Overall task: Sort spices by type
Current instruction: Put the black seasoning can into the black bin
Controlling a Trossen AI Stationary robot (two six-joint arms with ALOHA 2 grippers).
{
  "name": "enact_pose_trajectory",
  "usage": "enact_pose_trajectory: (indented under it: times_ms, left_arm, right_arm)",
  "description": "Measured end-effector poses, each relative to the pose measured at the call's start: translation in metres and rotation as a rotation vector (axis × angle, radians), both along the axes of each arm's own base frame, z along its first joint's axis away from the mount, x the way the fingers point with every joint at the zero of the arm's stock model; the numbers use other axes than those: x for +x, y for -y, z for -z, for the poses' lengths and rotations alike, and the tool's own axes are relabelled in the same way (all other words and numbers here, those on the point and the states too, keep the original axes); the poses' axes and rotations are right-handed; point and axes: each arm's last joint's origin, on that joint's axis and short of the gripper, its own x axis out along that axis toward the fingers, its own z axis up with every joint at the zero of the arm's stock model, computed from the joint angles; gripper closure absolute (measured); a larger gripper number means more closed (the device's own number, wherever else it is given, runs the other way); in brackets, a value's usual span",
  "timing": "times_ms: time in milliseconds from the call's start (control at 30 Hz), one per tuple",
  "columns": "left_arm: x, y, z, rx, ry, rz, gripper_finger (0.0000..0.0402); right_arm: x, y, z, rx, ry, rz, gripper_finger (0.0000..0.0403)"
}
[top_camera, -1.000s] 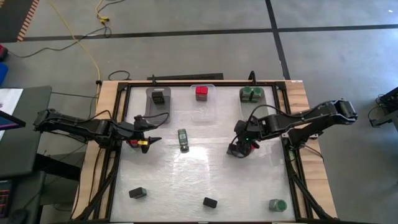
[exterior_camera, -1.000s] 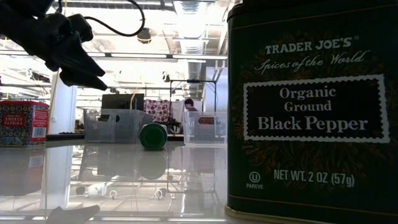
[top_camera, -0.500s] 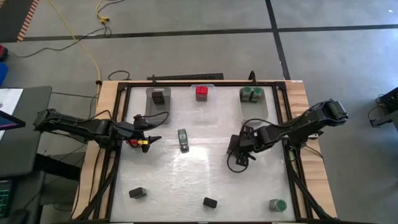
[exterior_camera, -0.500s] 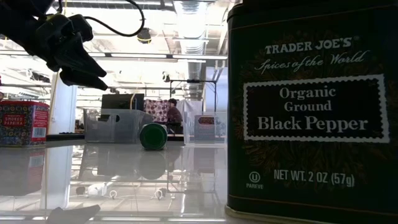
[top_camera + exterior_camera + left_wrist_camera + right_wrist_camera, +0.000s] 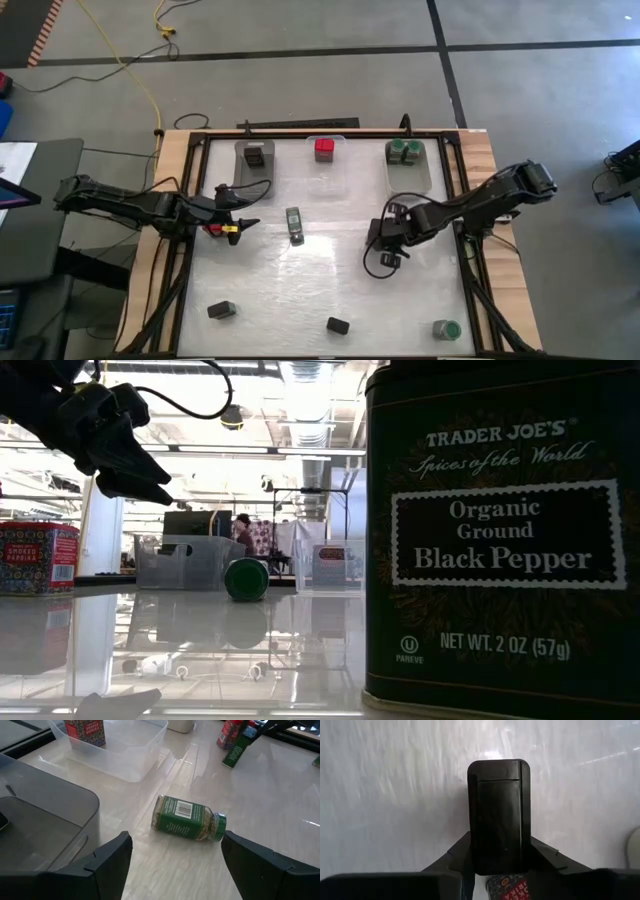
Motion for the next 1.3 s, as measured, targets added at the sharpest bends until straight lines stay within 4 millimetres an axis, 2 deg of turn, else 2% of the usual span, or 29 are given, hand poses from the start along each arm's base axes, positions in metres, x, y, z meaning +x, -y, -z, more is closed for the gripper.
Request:
enact_pose_trajectory:
  times_ms: [200, 400, 500, 633, 733, 867, 1067, 1300]
  left_arm:
    - [0.000, 0.000, 0.000, 0.000, 0.000, 0.000, 0.0107]
    - [0.000, 0.000, 0.000, 0.000, 0.000, 0.000, 0.0107]
    - [0.000, 0.000, 0.000, 0.000, 0.002, 0.001, 0.0107]
    - [0.000, 0.000, 0.000, -0.001, 0.001, 0.001, 0.0107]
    - [0.002, 0.000, 0.000, -0.001, -0.001, 0.000, 0.0107]
    - [0.012, 0.002, 0.000, 0.000, 0.032, 0.004, 0.0107]
    - [0.040, 0.005, -0.007, 0.144, 0.109, 0.024, 0.0107]
    - [0.078, 0.010, -0.029, 0.175, 0.028, 0.064, 0.0107]
  right_arm:
    - [0.007, 0.012, -0.006, -0.031, 0.043, -0.012, 0.0254]
    - [0.017, 0.016, -0.018, -0.013, 0.108, 0.008, 0.0254]
    - [0.030, 0.019, -0.026, -0.002, 0.236, 0.007, 0.0254]
    - [0.048, 0.024, -0.039, -0.047, 0.398, -0.088, 0.0254]
    - [0.060, 0.030, -0.053, -0.086, 0.455, -0.134, 0.0254]
    - [0.073, 0.036, -0.062, -0.122, 0.448, -0.165, 0.0254]
    - [0.093, 0.034, -0.043, -0.157, 0.356, -0.237, 0.0254]
    - [0.110, 0.023, -0.016, -0.143, 0.284, -0.265, 0.0254]
